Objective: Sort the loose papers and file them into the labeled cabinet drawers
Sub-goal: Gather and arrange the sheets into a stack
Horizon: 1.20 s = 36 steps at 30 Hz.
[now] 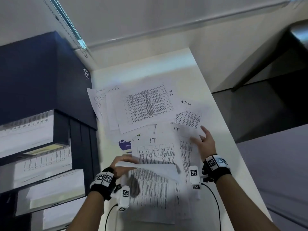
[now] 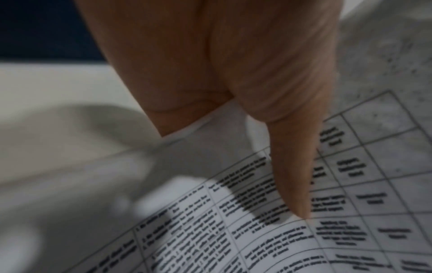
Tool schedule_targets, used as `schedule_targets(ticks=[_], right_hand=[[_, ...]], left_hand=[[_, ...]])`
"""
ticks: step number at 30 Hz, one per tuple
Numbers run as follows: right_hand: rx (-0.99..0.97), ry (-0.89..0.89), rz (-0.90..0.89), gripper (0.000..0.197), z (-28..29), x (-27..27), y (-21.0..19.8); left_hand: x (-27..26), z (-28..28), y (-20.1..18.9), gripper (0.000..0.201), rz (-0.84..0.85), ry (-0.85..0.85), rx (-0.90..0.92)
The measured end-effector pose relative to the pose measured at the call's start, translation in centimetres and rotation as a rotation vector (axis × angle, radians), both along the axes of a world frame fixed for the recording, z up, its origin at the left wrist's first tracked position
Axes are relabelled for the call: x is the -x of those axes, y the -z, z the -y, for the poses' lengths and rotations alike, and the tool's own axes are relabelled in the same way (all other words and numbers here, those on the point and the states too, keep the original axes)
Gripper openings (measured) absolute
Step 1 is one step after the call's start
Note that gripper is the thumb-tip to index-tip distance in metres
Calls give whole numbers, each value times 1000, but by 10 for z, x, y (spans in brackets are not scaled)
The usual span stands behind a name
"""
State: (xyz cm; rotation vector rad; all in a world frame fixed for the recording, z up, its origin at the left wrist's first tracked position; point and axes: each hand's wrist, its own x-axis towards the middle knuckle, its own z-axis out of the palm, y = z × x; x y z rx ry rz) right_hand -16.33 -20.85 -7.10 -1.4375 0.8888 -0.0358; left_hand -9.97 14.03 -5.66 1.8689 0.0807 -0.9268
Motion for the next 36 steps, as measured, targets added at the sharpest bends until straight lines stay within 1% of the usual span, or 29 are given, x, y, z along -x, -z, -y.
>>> schedule_targets(ticks=[2, 3, 4, 5, 7, 9, 10, 11, 13, 14, 15, 16, 18, 19, 20, 21, 22, 23, 24, 25, 27, 28, 30, 31, 32, 34, 35, 36], right_hand=[[-85, -43, 81, 46, -10, -7, -16], [-119, -82, 122, 38, -17, -9, -26], [-135, -124, 158, 35, -23, -10, -32], [-134, -171, 185, 40, -30, -11, -38], [-73, -257, 172, 57, -41, -12, -46], [22, -322, 80, 75, -45, -11, -48], [49, -346, 22, 81, -42, -9, -41], [47, -378, -24, 82, -40, -5, -36], [-39, -470, -56, 78, -39, 7, -24], [-94, -514, -20, 77, -43, 13, -21], [-130, -536, 26, 80, -51, 20, -28], [-152, -559, 50, 85, -60, 26, -32], [-157, -641, 33, 91, -77, 33, -34], [-103, -664, 7, 88, -86, 36, -34], [-2, -678, -35, 79, -93, 38, -26], [98, -677, -65, 65, -98, 39, -23], [165, -654, -90, 49, -103, 38, -24], [165, -622, -90, 35, -105, 36, -27], [143, -606, -73, 27, -108, 32, -35], [123, -601, -40, 24, -110, 28, -45], [127, -602, 37, 23, -109, 17, -74], [157, -595, 75, 21, -107, 10, -90], [229, -563, 174, 15, -105, -3, -127], [248, -539, 224, 13, -104, -10, -144], [257, -502, 266, 11, -104, -15, -159], [221, -403, 354, 5, -101, -22, -183], [195, -366, 400, 1, -100, -23, -193], [172, -335, 433, 5, -98, -25, -196]], left_hand=[[4, 5, 3, 22, 23, -44, 36], [6, 9, 2, 25, 18, -60, 40], [8, 14, -2, 27, 20, -63, 40], [9, 18, -5, 25, 38, -68, 35], [12, 22, -12, 19, 103, -91, 44], [12, 21, -19, 21, 145, -96, 104], [13, 18, -24, 24, 142, -115, 122], [13, 14, -26, 32, 148, -144, 127], [11, 3, -25, 55, 172, -220, 143], [11, -2, -24, 59, 170, -260, 168], [10, -6, -23, 60, 154, -288, 186], [11, -10, -19, 55, 130, -315, 187], [14, -12, -15, 36, 45, -330, 164], [18, -12, -11, 29, 6, -327, 145], [23, -12, -8, 30, -37, -322, 135], [27, -13, -5, 44, -73, -320, 124], [31, -15, 4, 68, -89, -333, 118], [34, -18, 9, 92, -85, -338, 97], [35, -19, 5, 106, -71, -339, 69], [32, -20, 0, 109, -40, -372, 71], [19, -19, -19, 105, -6, -438, 138], [8, -19, -30, 109, 19, -445, 176], [-12, -17, -56, 107, 110, -430, 257], [-21, -15, -71, 100, 169, -406, 282], [-28, -12, -87, 84, 227, -374, 320], [-39, -3, -122, 45, 344, -358, 390], [-41, 1, -140, 34, 399, -339, 427], [-43, 5, -149, 30, 436, -331, 440]])
